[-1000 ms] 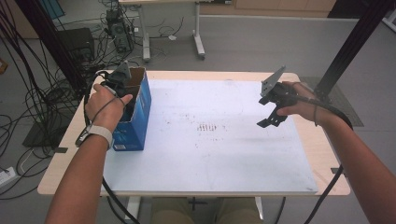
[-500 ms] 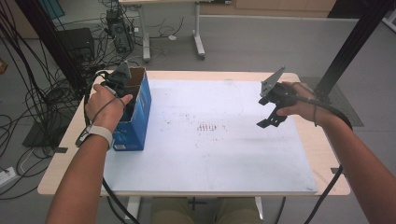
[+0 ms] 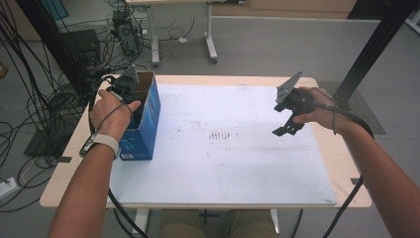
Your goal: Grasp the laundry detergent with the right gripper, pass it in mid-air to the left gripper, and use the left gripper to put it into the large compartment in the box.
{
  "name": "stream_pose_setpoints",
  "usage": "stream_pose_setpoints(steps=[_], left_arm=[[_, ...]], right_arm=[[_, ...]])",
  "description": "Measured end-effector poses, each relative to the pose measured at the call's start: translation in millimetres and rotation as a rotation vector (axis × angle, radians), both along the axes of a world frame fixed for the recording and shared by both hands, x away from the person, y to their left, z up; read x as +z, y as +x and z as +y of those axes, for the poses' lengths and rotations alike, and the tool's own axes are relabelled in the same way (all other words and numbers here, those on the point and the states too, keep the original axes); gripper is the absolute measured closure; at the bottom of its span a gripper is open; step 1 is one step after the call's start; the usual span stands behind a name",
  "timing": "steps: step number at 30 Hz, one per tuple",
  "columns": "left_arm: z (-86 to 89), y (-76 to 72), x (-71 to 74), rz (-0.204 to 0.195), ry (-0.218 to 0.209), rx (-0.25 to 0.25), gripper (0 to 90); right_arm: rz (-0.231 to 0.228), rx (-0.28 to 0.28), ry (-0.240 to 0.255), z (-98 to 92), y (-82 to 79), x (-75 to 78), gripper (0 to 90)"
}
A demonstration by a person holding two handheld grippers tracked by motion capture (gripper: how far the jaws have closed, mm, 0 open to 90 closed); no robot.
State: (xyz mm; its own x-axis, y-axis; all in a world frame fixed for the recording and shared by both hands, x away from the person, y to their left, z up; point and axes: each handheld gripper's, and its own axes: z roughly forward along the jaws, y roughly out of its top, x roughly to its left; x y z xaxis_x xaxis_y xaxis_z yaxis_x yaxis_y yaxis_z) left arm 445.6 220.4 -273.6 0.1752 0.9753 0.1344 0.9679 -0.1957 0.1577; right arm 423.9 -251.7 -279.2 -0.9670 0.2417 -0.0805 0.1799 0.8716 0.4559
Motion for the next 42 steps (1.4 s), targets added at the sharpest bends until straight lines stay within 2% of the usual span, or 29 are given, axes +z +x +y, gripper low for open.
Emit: stream_pose_setpoints(steps=[16, 25, 29, 32, 34, 37, 40, 42], left_arm=[[1.2, -1.2, 0.2, -0.007, -0.004, -0.029, 36.6], [2.1, -1.0, 0.8, -0.010, -0.020, -0.037, 32.9], [1.4, -1.0, 2.2, -0.008, -0.031, -0.038, 27.8], [1.2, -1.6, 5.8, -0.010, -0.029, -0.043, 27.4], [0.7, -2.6, 10.0, -0.028, -0.006, -0.047, 24.5], [0.4, -4.2, 18.3, -0.045, -0.003, -0.064, 23.3], [-0.5, -5.9, 28.1, -0.064, 0.010, -0.074, 13.8], [-0.9, -7.6, 35.5, -0.077, 0.004, -0.085, 13.9]], right_arm=[[0.000, 0.003, -0.001, 0.8, -0.8, -0.6, 9.1], [0.001, 0.005, -0.007, 1.3, -2.0, -1.6, 9.0], [-0.002, 0.004, -0.005, 0.6, -2.5, -0.8, 9.0], [-0.005, 0.003, -0.004, -0.4, -2.9, 0.3, 9.0], [-0.003, 0.003, -0.007, -0.7, -3.4, 0.3, 9.0], [-0.002, 0.004, -0.010, -1.0, -4.0, -0.2, 9.0], [0.000, 0.004, -0.013, -0.6, -4.6, -0.9, 9.0], [0.001, 0.006, -0.015, -0.7, -5.0, -1.1, 9.0]])
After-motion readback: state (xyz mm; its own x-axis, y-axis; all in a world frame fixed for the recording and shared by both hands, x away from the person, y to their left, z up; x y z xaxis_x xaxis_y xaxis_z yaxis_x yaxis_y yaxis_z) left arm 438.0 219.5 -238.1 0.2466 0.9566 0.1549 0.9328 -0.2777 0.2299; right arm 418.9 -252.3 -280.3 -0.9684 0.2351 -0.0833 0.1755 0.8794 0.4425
